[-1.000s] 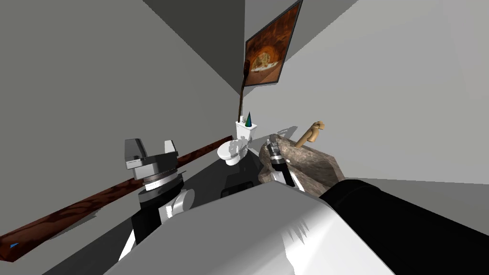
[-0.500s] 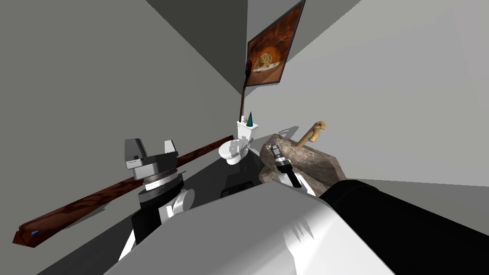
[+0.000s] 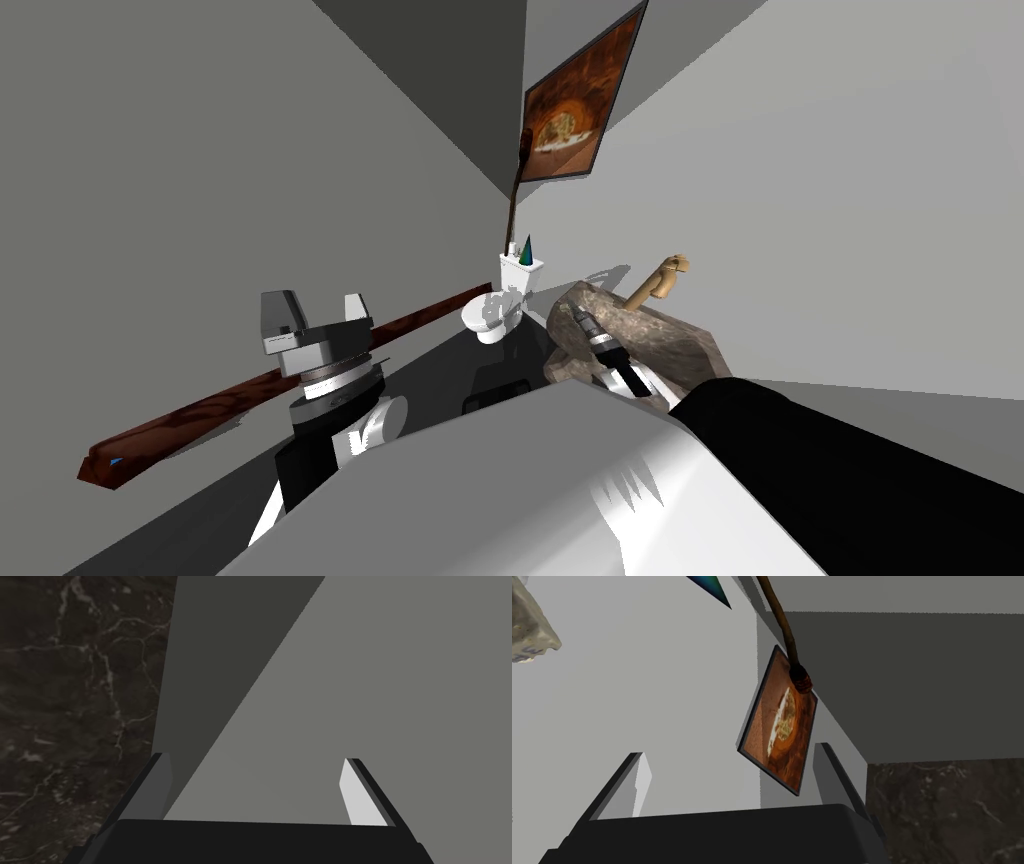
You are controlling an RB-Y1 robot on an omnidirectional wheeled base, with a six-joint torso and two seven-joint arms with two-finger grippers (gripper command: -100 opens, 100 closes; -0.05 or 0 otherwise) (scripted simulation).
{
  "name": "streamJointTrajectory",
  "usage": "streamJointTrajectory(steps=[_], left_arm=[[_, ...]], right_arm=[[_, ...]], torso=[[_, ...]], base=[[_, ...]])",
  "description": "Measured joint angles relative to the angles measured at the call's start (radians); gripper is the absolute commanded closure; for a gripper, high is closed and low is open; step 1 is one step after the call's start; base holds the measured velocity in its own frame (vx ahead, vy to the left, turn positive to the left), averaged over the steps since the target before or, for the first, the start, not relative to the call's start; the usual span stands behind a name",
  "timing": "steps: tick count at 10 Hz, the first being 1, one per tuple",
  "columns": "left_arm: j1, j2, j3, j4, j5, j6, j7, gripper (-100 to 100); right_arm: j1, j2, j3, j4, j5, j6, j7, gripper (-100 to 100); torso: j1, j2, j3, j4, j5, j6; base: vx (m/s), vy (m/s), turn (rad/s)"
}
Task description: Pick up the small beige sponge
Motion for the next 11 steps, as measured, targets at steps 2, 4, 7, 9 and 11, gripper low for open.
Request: streamJointTrajectory(steps=[2,4,7,9,11], left_arm=[[0.0,0.0,0.0,0.0,0.0,0.0,0.0,0],[0.0,0.0,0.0,0.0,0.0,0.0,0.0,0],[0.0,0.0,0.0,0.0,0.0,0.0,0.0,0],[0.0,0.0,0.0,0.0,0.0,0.0,0.0,0],[0.0,0.0,0.0,0.0,0.0,0.0,0.0,0]], right_arm=[[0.028,-0.062,-0.04,0.038,0.023,0.006,0.038,-100],[0.052,-0.119,-0.066,0.051,0.041,0.024,0.065,-100],[0.095,-0.195,-0.108,0.102,0.086,0.027,0.121,-100],[0.126,-0.248,-0.135,0.111,0.105,0.039,0.14,-100],[0.158,-0.3,-0.161,0.133,0.139,0.05,0.173,-100]], torso=[[0.0,0.0,0.0,0.0,0.0,0.0],[0.0,0.0,0.0,0.0,0.0,0.0],[0.0,-0.001,0.0,0.0,0.0,0.0],[0.0,-0.001,-0.001,0.0,0.0,0.0],[0.0,-0.001,-0.001,0.0,0.0,0.0]], base=[[-0.006,0.02,0.046],[-0.006,0.021,0.065],[0.0,0.016,0.032],[0.003,0.02,0.067],[0.003,0.019,0.033]])
